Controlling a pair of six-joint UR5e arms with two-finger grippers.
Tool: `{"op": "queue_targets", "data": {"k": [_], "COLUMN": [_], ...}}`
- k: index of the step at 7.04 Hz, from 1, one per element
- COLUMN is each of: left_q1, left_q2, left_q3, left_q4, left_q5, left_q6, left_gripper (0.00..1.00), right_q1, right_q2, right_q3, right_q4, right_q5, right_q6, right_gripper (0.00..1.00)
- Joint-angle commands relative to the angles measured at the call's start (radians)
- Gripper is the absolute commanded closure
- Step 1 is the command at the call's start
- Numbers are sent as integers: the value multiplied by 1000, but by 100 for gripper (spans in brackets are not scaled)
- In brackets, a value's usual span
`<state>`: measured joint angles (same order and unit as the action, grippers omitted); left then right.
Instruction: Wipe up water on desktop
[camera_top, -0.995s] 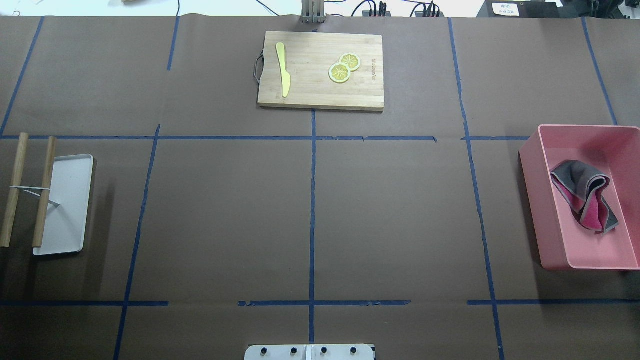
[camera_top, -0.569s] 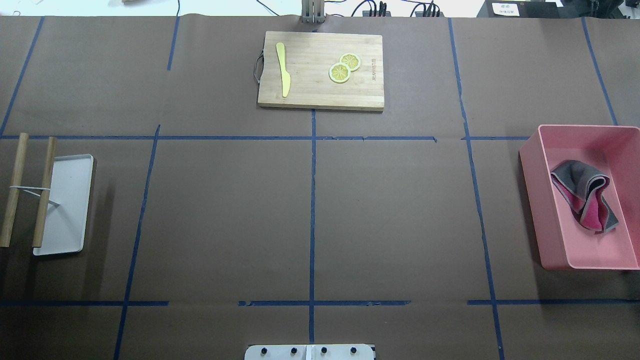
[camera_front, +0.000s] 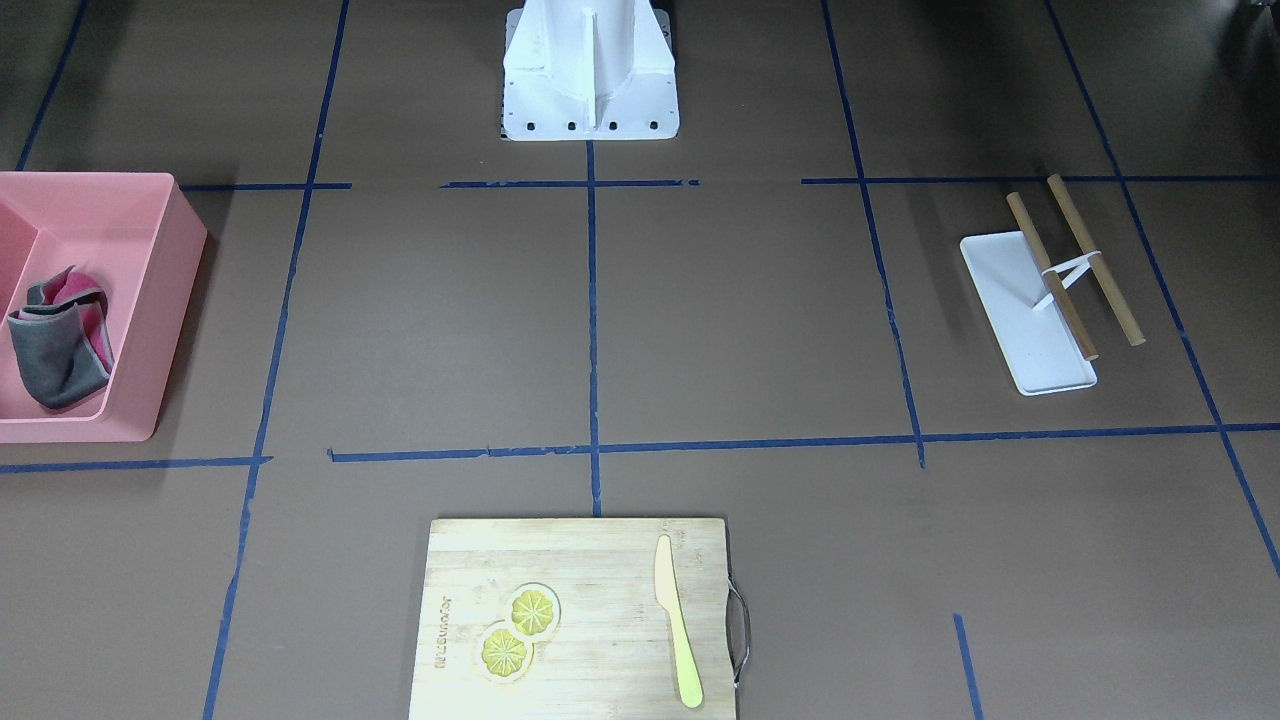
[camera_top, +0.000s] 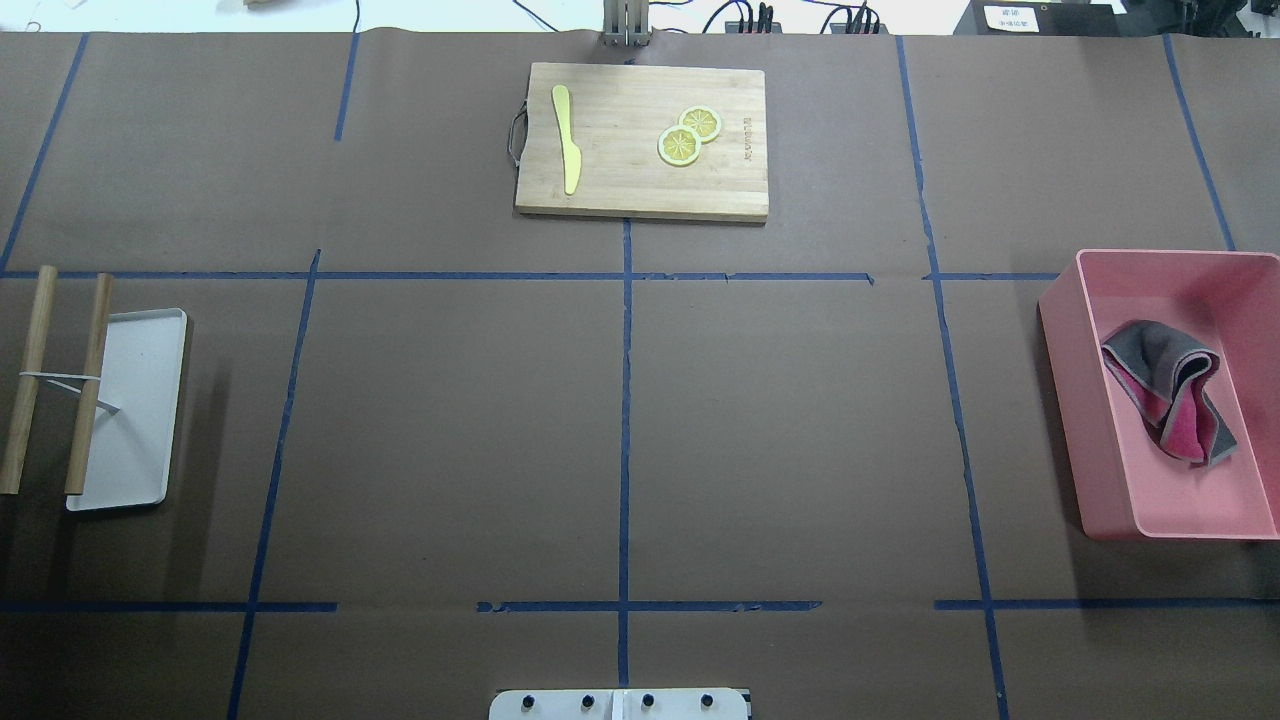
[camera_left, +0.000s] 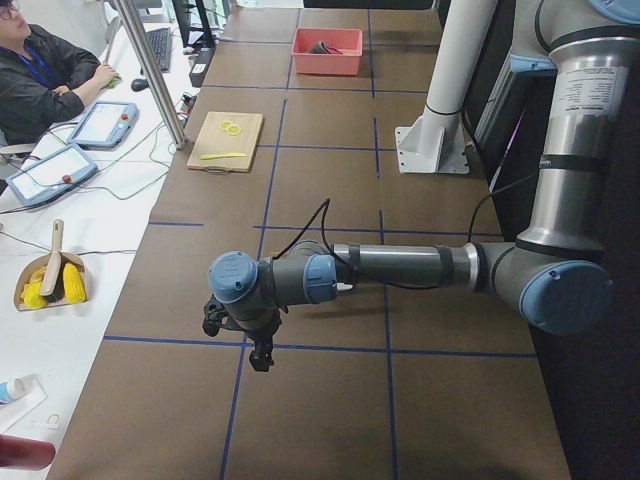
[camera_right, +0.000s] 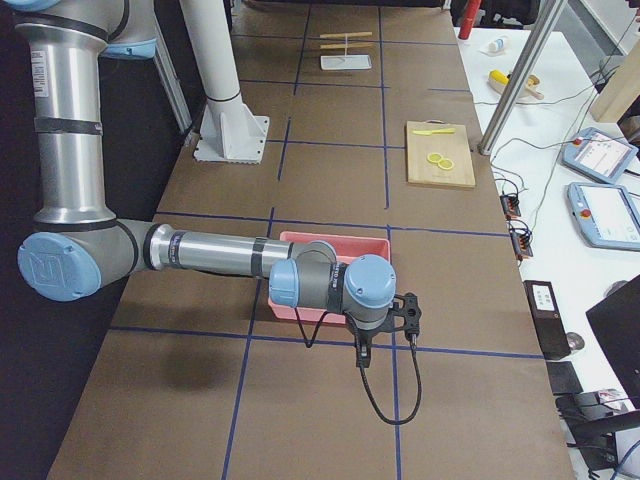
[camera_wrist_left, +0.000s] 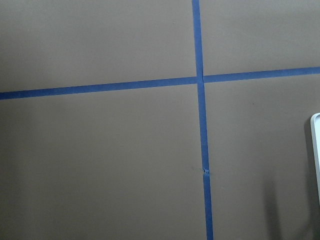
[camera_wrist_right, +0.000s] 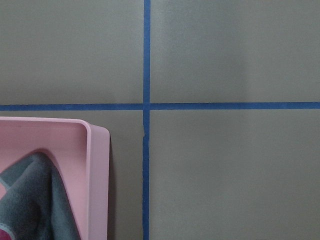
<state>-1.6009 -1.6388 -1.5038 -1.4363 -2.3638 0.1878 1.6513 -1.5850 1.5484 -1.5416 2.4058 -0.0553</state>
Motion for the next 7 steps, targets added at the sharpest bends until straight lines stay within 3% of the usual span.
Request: {"op": "queue_targets", "data": {"k": [1, 7], "left_q1": [-30, -28], "left_q2": [43, 54], "left_q3": [-7, -1], "left_q4": [-83, -107], "left_q5": [0, 0], "left_q6": [-5, -7], "left_gripper": [0, 0], "right_q1": [1, 1], "right_q2": [-1, 0], "right_q3": [-2, -2], "right_q4": [0, 0], "right_q5": [-1, -1], "right_q6": [0, 0], "right_gripper": [0, 0]}}
